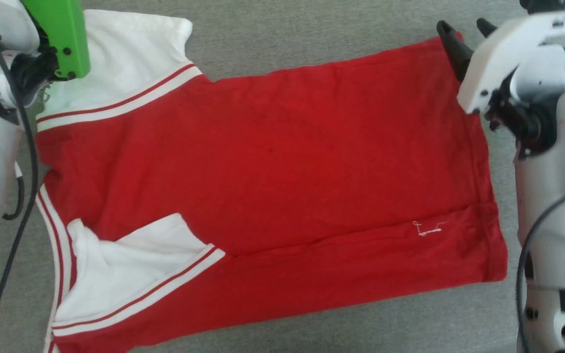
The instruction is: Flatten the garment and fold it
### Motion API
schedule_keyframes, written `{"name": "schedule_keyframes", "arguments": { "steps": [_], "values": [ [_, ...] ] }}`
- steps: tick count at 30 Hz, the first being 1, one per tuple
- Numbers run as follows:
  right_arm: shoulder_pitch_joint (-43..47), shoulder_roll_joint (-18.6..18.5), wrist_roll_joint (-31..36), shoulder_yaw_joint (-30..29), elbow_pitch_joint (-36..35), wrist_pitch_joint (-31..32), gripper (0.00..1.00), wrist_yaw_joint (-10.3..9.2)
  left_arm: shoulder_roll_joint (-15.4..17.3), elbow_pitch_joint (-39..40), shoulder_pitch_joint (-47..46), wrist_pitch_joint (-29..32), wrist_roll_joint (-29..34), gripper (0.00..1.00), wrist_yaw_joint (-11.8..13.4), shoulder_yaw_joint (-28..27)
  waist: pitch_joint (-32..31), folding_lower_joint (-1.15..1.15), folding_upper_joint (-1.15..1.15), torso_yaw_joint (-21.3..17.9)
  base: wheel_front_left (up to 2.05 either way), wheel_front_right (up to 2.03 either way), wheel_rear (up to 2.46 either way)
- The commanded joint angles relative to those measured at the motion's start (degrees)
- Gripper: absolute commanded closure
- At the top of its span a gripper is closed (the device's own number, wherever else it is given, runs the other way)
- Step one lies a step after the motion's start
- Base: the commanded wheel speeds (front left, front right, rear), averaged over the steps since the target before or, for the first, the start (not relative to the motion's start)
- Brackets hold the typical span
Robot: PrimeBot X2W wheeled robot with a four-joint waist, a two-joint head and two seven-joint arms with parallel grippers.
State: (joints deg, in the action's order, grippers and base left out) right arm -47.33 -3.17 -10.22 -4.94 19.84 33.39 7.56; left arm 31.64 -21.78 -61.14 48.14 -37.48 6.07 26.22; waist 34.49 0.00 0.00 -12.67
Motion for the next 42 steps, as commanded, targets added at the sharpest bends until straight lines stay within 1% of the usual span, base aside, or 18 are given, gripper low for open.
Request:
{"name": "schedule_keyframes", "arguments": {
  "steps": [1,6,7,8,9,10,11,12,14,16,20,22,26,29,33,37,40,42],
  "values": [
    [-2.3,0.19,0.72,-0.86,2.29,3.26,0.0,-0.08,-0.31,-0.46,0.73,-0.11,0.06,1.0,-0.41,0.6,0.38,0.0,0.0,0.98,0.0,0.0,0.0],
    [-7.08,0.26,2.74,-1.94,8.38,11.67,0.0,-0.08,-1.37,-0.89,0.36,-1.29,-0.04,1.0,-1.04,1.12,0.83,0.0,0.0,2.05,0.0,0.0,0.0],
    [-7.6,0.27,3.31,-1.86,9.51,13.58,0.09,-0.08,-1.49,-1.05,0.29,-1.49,-0.07,1.0,-1.19,1.22,0.89,0.0,0.0,2.19,0.0,0.0,0.0],
    [-7.92,0.27,3.7,-1.77,10.32,15.17,0.44,-0.08,-1.59,-1.22,0.24,-1.62,-0.1,1.0,-1.32,1.29,0.92,0.0,0.0,2.28,0.0,0.0,0.0],
    [-8.23,0.27,4.3,-1.83,11.19,17.08,0.61,-0.08,-1.72,-1.43,0.15,-1.78,-0.19,1.0,-1.44,1.32,0.93,0.0,0.0,2.37,0.0,0.0,0.0],
    [-8.34,0.27,4.9,-1.62,11.71,18.74,0.75,-0.08,-1.83,-1.63,0.12,-1.93,-0.26,1.0,-1.53,1.35,0.9,0.0,0.0,2.43,0.0,0.0,0.0],
    [-8.38,0.28,5.5,-1.34,11.92,20.44,0.92,-0.08,-1.95,-1.88,0.1,-2.11,-0.33,1.0,-1.63,1.4,0.85,0.0,0.0,2.48,0.0,0.0,0.0],
    [-8.35,0.28,5.81,-1.2,11.83,21.46,1.0,-0.08,-2.06,-2.07,0.09,-2.25,-0.4,1.0,-1.72,1.44,0.81,0.0,0.0,2.53,0.0,0.0,0.0],
    [-7.92,0.28,6.16,-0.77,11.25,23.21,1.0,-0.08,-2.38,-2.42,0.1,-2.8,-0.64,1.0,-2.02,1.46,0.63,0.0,0.0,2.63,0.0,0.0,0.0],
    [-7.21,0.28,6.17,-0.36,9.95,23.36,1.0,-0.08,-2.67,-2.79,0.13,-3.49,-0.76,1.0,-2.35,1.54,0.34,0.0,0.0,2.73,0.0,0.0,0.0],
    [-4.74,0.28,6.13,0.95,6.37,18.84,1.0,-0.08,-3.25,-3.16,0.37,-7.22,-0.71,1.0,-3.35,1.31,-0.85,0.0,0.0,3.01,0.0,0.0,0.0],
    [-2.79,0.29,5.72,1.3,4.23,14.28,1.0,-0.08,-3.5,-3.1,0.8,-10.98,-0.37,1.0,-4.1,0.97,-1.95,0.0,0.0,3.18,0.0,0.0,0.0],
    [2.93,0.29,4.15,1.38,0.99,4.99,1.0,-0.08,-3.96,-3.09,3.45,-20.65,0.61,1.0,-6.04,0.51,-5.22,0.0,0.0,3.87,0.0,0.0,0.0],
    [8.01,0.2,2.94,0.45,-1.39,-3.37,1.0,-0.08,-4.82,-2.51,7.34,-29.07,1.0,1.0,-6.92,-0.01,-8.54,0.0,0.0,4.67,0.0,0.0,0.0],
    [15.04,-0.47,1.46,0.42,-3.45,-12.21,1.0,-0.08,-6.13,-1.19,14.29,-38.06,0.47,1.0,-7.91,-0.45,-13.29,0.0,0.0,6.02,0.0,0.0,0.0],
    [21.45,-1.8,0.2,0.39,-5.17,-19.47,1.0,-0.08,-6.87,1.69,22.41,-44.87,-0.08,1.0,-7.58,-0.82,-17.71,0.0,0.0,7.47,0.0,0.0,0.0],
    [25.72,-2.52,-0.34,-0.44,-5.82,-22.71,1.0,-0.08,-7.19,5.07,29.01,-48.75,-0.64,1.0,-6.82,-1.03,-20.39,0.0,0.0,8.55,0.0,0.0,0.0],
    [28.17,-2.94,-0.53,-0.76,-6.1,-23.58,1.0,-0.08,-7.11,7.37,33.29,-50.35,-1.03,1.0,-6.04,-1.14,-21.78,0.0,0.0,9.17,0.0,0.0,0.0]
  ]
}}
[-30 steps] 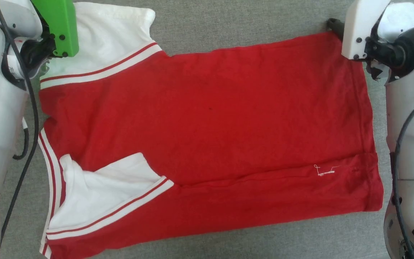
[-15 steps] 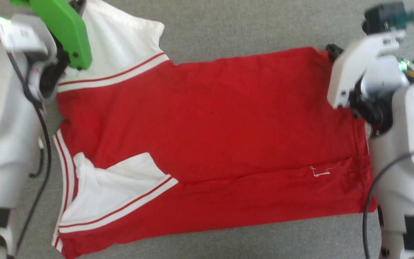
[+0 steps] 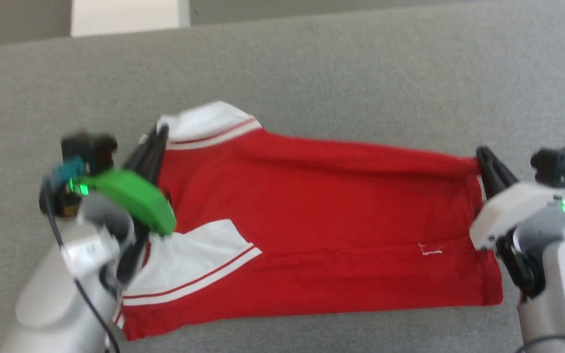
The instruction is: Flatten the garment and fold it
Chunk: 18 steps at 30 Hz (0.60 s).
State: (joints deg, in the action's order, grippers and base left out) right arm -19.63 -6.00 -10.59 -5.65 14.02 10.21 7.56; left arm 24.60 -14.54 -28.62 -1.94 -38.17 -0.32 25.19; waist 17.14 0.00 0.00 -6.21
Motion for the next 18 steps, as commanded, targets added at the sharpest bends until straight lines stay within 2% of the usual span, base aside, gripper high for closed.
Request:
{"name": "schedule_keyframes", "arguments": {
  "steps": [1,7,15,18],
  "values": [
    [1.69,-0.37,-0.18,-0.32,-0.59,-0.79,1.0,-0.08,-0.07,1.45,3.12,-0.96,-0.73,1.0,0.83,-0.25,-5.03,0.0,0.0,3.05,0.0,0.0,0.0],
    [7.24,-1.33,-1.02,-0.89,-1.83,0.95,1.0,-0.08,0.7,7.17,13.78,-0.22,-2.41,1.0,2.35,1.13,-7.12,0.0,0.0,4.39,0.0,0.0,0.0],
    [11.29,-5.39,-0.24,1.31,-1.33,7.08,1.0,-0.08,1.93,11.85,25.04,2.46,-5.83,1.0,5.54,1.37,-8.12,0.0,0.0,5.05,0.0,0.0,0.0],
    [12.09,-6.86,0.34,2.23,-0.47,9.23,1.0,-0.08,2.06,12.89,28.43,3.2,-6.93,1.0,5.67,2.13,-8.02,0.0,0.0,5.38,0.0,0.0,0.0]
  ]
}}
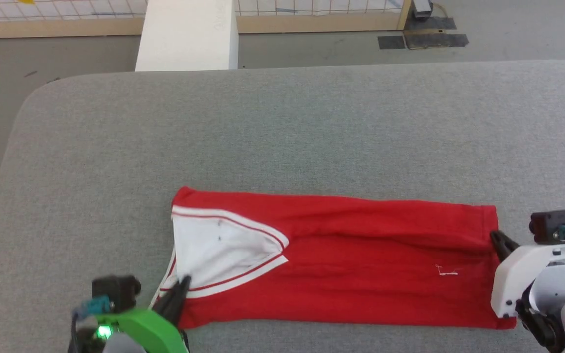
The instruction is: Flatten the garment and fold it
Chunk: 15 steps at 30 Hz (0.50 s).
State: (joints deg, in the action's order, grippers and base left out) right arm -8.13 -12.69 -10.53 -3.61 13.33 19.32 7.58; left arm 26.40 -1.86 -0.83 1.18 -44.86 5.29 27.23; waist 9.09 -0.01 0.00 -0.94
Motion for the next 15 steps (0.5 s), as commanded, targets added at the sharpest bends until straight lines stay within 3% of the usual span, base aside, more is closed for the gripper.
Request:
{"name": "schedule_keyframes", "arguments": {
  "steps": [1,6,13,14,15],
  "values": [
    [0.71,-0.64,0.48,0.63,0.59,0.71,1.0,-0.09,0.15,0.38,1.45,0.25,-0.64,1.0,-0.01,0.32,0.11,0.01,0.0,0.2,0.0,0.0,0.0],
    [1.23,-2.22,0.38,2.25,2.87,4.22,1.0,-0.09,-0.08,-0.37,3.89,0.98,-1.52,1.0,-0.18,1.46,0.44,0.01,0.0,1.06,0.0,0.0,0.0],
    [2.28,-1.57,-0.39,0.88,5.04,8.26,1.0,-0.09,-0.28,-3.79,4.19,0.39,-1.02,0.98,-0.16,2.12,-0.47,0.01,0.0,1.92,0.0,0.0,0.0],
    [2.64,-1.3,-0.65,0.61,4.89,8.63,0.54,-0.09,-0.72,-3.97,4.03,-0.18,-1.22,0.08,-0.36,2.02,-0.75,0.01,0.0,2.05,0.0,0.0,0.0],
    [3.0,-1.11,-0.85,0.37,4.66,8.79,0.0,-0.09,-1.04,-4.12,3.92,-0.49,-1.34,0.0,-0.54,2.03,-1.1,0.01,0.0,2.19,0.0,0.0,0.0]
  ]
}}
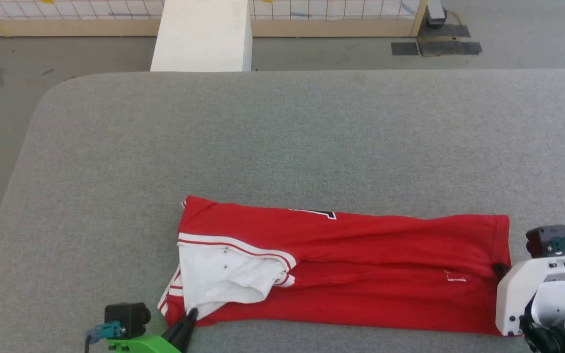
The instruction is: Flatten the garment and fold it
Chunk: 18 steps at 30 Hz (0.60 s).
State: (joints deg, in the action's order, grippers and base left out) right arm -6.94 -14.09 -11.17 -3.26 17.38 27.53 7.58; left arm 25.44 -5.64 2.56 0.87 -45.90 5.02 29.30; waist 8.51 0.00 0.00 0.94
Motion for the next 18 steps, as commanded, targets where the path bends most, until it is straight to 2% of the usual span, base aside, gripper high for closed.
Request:
{"name": "schedule_keyframes", "arguments": {
  "steps": [1,7,12,18],
  "values": [
    [2.32,0.51,-0.51,-0.46,0.22,0.68,0.0,-0.09,-0.32,-0.53,0.4,-0.61,-0.2,0.0,-0.34,0.01,-0.92,0.0,0.0,0.48,0.0,0.0,0.0],
    [6.57,3.41,-2.86,-4.91,-5.05,-1.26,0.0,-0.09,-1.13,-0.61,-1.07,-6.82,3.02,0.0,-0.28,-0.37,-3.12,0.0,0.0,1.8,0.0,0.0,0.0],
    [10.08,6.95,-4.14,-7.7,-11.22,-4.95,0.0,-0.09,-2.27,-0.78,-3.1,-13.06,6.63,0.0,0.96,-1.51,-4.01,0.0,0.0,2.22,0.0,0.0,0.0],
    [10.83,10.29,-5.63,-11.85,-14.63,-11.03,0.0,-0.09,-4.01,-1.9,-8.15,-15.67,13.35,0.0,1.98,-3.39,-4.43,0.0,0.0,2.63,0.0,0.0,0.0]
  ]
}}
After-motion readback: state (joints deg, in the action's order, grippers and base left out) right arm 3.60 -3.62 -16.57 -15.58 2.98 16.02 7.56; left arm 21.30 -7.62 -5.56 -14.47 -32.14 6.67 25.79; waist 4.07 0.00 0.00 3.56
